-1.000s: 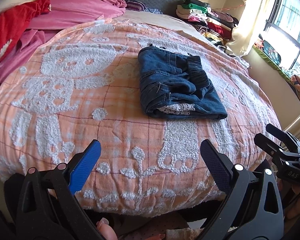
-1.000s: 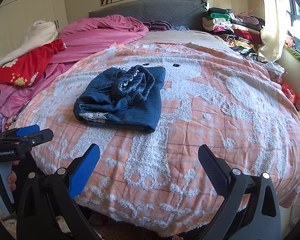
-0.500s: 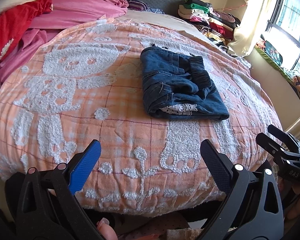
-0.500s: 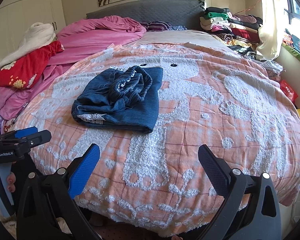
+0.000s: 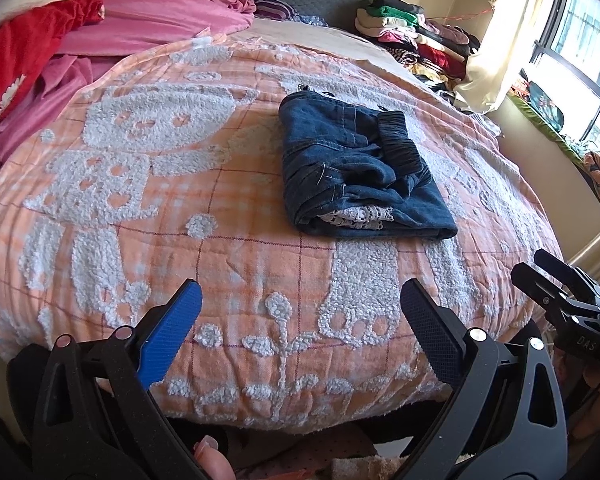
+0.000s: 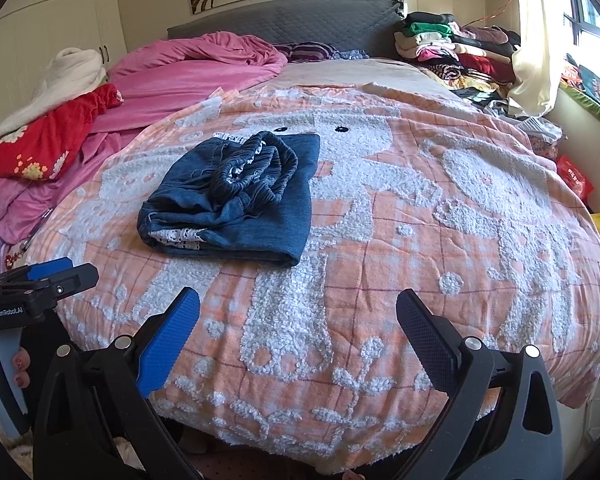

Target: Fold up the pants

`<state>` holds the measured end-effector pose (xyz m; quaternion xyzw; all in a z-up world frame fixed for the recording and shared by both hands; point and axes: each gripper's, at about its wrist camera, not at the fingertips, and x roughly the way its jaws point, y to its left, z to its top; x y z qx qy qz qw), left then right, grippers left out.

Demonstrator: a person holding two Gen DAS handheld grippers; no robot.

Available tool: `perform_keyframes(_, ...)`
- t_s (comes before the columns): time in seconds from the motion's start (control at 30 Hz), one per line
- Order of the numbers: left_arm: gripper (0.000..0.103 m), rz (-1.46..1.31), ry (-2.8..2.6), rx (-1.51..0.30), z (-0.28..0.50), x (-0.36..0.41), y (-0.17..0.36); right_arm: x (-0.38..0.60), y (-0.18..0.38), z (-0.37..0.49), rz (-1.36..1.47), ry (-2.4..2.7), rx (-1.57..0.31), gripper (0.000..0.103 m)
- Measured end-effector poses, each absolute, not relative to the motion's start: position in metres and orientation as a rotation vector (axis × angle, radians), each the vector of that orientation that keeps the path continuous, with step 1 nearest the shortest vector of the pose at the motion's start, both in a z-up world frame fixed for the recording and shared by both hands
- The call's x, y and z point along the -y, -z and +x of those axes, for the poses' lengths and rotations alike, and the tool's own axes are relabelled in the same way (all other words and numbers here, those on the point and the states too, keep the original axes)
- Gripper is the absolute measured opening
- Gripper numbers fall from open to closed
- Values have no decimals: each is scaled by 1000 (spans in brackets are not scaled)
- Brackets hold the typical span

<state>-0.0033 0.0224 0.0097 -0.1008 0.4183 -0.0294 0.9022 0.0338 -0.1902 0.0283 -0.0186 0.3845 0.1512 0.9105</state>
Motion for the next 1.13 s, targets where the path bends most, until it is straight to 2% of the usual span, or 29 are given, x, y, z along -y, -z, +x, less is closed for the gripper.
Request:
perform_keyframes(0.73, 93, -173, 58, -873, 10, -33, -4, 214, -17, 56, -18, -243, -839, 98)
perform_keyframes(0.93, 93, -233, -96, -869, 43, -92, 2, 285, -16, 92, 78, -95, -830, 98)
perform_keyframes(1.13, 93, -204, -381, -953, 122, -203, 28, 403, -7, 175, 37, 208, -851, 98)
